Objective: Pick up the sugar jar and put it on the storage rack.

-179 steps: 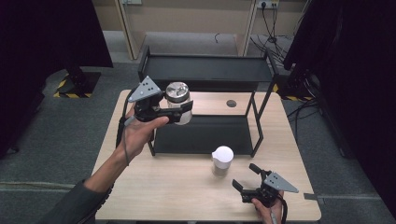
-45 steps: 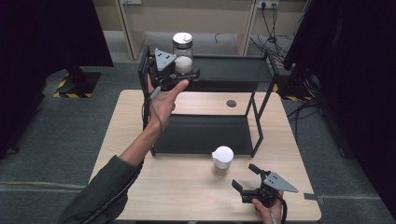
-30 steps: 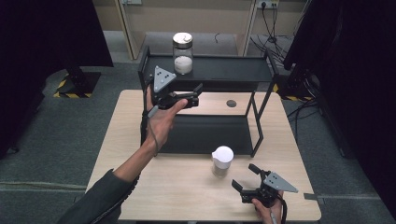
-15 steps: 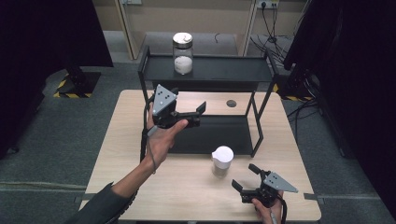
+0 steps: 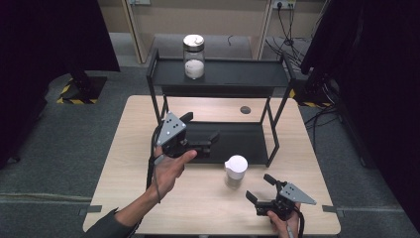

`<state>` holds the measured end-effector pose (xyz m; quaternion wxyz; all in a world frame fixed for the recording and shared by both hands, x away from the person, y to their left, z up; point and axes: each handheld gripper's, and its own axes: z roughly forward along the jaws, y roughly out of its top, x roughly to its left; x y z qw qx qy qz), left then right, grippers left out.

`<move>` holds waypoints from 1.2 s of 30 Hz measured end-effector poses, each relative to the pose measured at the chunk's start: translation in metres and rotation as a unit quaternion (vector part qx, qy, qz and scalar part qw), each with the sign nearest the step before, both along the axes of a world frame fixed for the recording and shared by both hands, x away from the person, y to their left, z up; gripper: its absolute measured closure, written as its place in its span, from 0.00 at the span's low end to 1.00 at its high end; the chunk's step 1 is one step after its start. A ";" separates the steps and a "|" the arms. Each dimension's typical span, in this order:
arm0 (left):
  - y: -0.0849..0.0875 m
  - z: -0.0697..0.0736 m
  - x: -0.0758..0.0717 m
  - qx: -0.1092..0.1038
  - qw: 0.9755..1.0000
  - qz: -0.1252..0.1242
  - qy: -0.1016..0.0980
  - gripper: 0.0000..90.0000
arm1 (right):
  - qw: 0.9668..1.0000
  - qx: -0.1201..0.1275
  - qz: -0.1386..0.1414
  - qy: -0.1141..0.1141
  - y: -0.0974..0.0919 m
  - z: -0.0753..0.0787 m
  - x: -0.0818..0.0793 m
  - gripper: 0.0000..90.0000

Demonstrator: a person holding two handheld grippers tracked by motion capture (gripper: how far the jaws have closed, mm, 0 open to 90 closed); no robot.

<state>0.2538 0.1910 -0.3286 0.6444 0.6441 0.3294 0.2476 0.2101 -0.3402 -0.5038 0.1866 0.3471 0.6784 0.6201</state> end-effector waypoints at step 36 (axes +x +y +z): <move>0.016 -0.118 -0.044 0.002 0.996 -0.084 0.042 0.01 | 1.000 -0.002 0.001 -0.001 0.001 0.000 0.000 0.01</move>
